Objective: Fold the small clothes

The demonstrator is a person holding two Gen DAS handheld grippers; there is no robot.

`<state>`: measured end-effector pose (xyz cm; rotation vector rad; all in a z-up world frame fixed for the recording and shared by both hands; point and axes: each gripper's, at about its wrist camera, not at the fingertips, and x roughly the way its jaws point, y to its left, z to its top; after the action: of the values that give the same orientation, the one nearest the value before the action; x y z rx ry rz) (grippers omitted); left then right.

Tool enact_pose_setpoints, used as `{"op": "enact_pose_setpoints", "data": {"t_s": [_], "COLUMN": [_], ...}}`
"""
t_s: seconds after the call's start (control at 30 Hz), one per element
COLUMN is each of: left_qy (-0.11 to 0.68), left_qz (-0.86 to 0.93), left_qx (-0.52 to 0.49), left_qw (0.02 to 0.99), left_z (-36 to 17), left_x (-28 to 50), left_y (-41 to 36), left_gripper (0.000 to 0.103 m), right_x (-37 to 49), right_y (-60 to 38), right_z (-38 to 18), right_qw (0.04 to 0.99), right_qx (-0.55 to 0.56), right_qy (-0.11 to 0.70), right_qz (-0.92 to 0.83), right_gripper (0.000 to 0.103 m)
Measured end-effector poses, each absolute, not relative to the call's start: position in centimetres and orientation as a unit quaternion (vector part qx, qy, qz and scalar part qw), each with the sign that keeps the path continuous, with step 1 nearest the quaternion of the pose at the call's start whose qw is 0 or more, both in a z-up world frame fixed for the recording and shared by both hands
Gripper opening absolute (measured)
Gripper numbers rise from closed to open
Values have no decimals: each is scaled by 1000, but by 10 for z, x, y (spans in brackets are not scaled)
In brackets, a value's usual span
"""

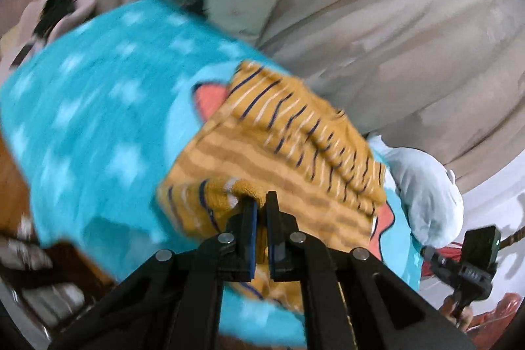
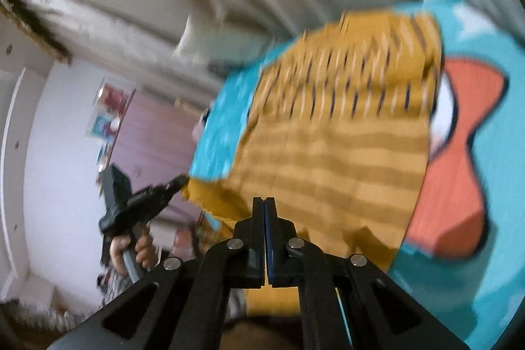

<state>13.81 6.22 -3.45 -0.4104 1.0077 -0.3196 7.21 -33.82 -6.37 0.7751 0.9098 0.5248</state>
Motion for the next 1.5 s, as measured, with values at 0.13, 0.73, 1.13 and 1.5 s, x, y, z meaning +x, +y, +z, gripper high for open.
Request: {"op": "enact_pose_setpoints", "data": {"t_s": [0.13,0.73,1.13,1.5], "left_qy": [480,519,488,512], "left_qz": [-171,-169,-189,-157], "left_qx": [-170,-179,-200,-119], "left_qw": [843,818,829,836], "left_z": [-35,-83,-45,-81], "left_x": [193,236,255,395], "left_y": [33,29,33,-30], "left_gripper": [5,5,5,5], "right_x": [111,110,133,282], "right_y": [-348,-297,-325,-358], "right_z": [-54,-143,-60,-115], "right_qw": [830,813,862,857], "right_qx": [315,180,201,182], "right_qy": [417,526,449,481], "right_qz": [197,170,124,-14], "right_gripper": [3,62,8,8]}}
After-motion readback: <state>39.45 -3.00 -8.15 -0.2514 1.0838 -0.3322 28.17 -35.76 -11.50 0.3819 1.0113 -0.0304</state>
